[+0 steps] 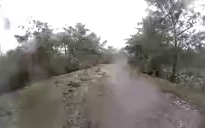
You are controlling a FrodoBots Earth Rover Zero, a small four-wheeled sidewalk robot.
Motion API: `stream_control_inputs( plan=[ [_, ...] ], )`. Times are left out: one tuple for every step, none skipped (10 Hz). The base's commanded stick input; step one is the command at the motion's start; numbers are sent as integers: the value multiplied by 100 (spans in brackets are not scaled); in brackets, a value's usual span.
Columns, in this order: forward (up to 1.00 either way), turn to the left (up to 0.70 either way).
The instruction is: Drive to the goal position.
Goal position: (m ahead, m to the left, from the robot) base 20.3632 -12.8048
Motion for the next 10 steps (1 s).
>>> stream_control_inputs(
  plan=[
    [85,0],
    [85,0],
    [85,0],
    [85,0],
    [85,0],
    [85,0],
    [85,0],
    [85,0],
    [85,0],
    [85,0]
  ],
)
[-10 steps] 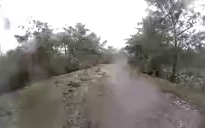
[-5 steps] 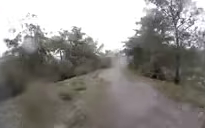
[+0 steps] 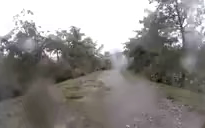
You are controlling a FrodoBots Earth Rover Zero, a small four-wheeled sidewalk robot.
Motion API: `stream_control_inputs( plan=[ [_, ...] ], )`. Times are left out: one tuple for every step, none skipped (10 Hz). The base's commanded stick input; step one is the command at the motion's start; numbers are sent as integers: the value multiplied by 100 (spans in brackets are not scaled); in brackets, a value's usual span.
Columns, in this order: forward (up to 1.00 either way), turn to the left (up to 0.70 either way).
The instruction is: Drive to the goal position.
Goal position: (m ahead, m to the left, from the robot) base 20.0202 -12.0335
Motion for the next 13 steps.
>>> stream_control_inputs(
  plan=[
    [85,-3],
    [85,-16],
    [85,-30],
    [85,0],
    [85,0],
    [85,0],
    [85,0],
    [85,0],
    [85,0],
    [85,0],
    [85,0],
    [85,0],
    [85,0]
  ],
)
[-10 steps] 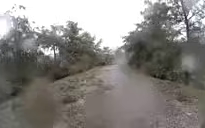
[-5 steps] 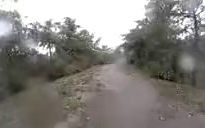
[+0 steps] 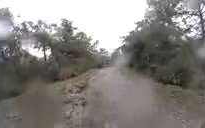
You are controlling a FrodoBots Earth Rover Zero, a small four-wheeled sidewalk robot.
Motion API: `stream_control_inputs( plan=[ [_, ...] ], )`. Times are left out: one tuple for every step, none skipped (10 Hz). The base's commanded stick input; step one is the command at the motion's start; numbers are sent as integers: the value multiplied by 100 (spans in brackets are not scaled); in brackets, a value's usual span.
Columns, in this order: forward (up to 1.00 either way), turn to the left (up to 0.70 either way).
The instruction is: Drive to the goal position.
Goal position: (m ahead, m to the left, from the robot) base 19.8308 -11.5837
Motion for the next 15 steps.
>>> stream_control_inputs(
  plan=[
    [85,0],
    [85,0],
    [85,0],
    [85,0],
    [85,0],
    [85,0],
    [85,0],
    [85,0],
    [85,0],
    [85,0],
    [85,0],
    [85,0],
    [85,0],
    [85,0],
    [85,0]
  ],
)
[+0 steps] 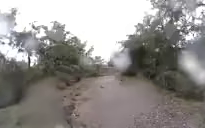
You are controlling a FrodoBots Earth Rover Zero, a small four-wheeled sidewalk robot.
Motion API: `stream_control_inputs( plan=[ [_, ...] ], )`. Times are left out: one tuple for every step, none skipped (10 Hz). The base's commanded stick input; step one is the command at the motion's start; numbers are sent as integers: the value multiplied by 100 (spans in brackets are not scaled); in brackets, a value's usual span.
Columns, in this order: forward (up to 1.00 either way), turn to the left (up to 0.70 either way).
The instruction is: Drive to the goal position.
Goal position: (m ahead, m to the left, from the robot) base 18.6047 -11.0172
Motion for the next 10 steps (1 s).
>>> stream_control_inputs(
  plan=[
    [85,0],
    [85,0],
    [85,0],
    [85,0],
    [85,0],
    [85,34],
    [85,34],
    [85,34],
    [85,26],
    [85,8]
  ],
)
